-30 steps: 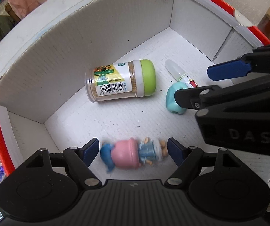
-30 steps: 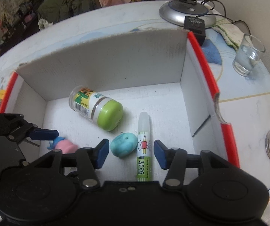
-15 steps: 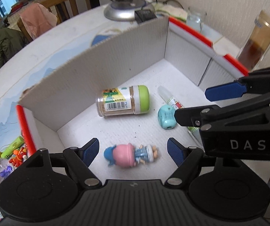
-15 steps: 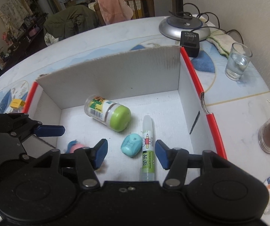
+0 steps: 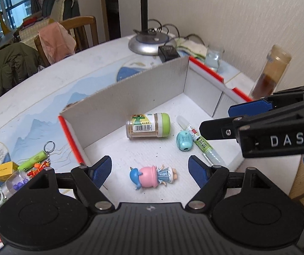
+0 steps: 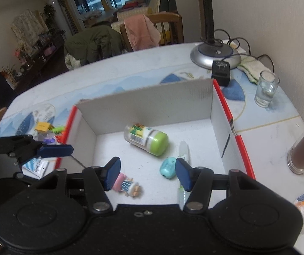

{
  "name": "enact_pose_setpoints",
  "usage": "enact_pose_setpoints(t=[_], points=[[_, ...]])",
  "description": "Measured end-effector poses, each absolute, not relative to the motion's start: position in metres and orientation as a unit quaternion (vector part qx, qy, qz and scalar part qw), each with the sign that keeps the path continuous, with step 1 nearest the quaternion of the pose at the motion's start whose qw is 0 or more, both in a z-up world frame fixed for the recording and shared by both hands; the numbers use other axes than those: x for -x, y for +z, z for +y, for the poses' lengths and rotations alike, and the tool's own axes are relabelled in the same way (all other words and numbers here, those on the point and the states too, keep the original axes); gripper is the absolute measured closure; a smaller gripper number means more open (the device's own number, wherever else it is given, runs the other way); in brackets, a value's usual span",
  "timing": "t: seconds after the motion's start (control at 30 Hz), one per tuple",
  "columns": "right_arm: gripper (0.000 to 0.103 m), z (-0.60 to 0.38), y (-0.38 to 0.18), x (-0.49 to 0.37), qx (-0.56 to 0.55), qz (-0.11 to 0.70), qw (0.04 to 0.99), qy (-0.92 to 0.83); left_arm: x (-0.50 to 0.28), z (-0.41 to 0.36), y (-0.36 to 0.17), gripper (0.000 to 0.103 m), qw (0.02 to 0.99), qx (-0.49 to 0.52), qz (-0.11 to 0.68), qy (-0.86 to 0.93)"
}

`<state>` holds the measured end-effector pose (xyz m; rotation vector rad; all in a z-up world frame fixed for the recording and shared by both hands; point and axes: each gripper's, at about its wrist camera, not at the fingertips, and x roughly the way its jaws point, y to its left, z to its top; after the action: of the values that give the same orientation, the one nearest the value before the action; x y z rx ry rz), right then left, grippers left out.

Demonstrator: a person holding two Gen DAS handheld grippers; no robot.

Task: Organize rigid objects
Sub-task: 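Withdraw both tools from the shoebox toward the remaining table items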

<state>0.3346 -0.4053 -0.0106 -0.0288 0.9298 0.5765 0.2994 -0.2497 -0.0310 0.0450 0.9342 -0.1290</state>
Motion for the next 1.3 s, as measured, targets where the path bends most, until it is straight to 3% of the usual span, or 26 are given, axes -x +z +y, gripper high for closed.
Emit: enact_pose_setpoints(t=[0.1, 0.4, 0.97, 1.1, 1.27, 1.3], points=[[0.046, -0.404, -0.002, -0.326, 0.01, 0.432, 0.858, 0.279, -0.286, -0.241, -0.022, 0.024, 0.898, -0.014, 0.436, -0.058], [0.029, -0.396, 0.014, -0.297, 0.005, 0.407, 0.866, 0.292, -0.252, -0.206, 0.004, 0.024, 0.919, 0.02, 0.391, -0.042], [0.013, -0.347, 0.025, -0.253, 0.011, 0.373, 0.87, 0.322, -0.19, -0.125, 0.01, 0.019, 0.937, 0.071, 0.343, -0.006], [0.008, -0.329, 0.025, -0.243, 0.008, 0.369, 0.869, 0.33, -0.175, -0.101, 0.006, 0.009, 0.939, 0.073, 0.337, 0.014], [0.006, -0.306, 0.02, -0.233, 0.0, 0.37, 0.866, 0.337, -0.155, -0.072, -0.003, 0.008, 0.939, 0.083, 0.333, 0.033], [0.005, -0.302, 0.019, -0.23, -0.004, 0.37, 0.865, 0.34, -0.152, -0.066, -0.005, 0.004, 0.938, 0.084, 0.335, 0.038]])
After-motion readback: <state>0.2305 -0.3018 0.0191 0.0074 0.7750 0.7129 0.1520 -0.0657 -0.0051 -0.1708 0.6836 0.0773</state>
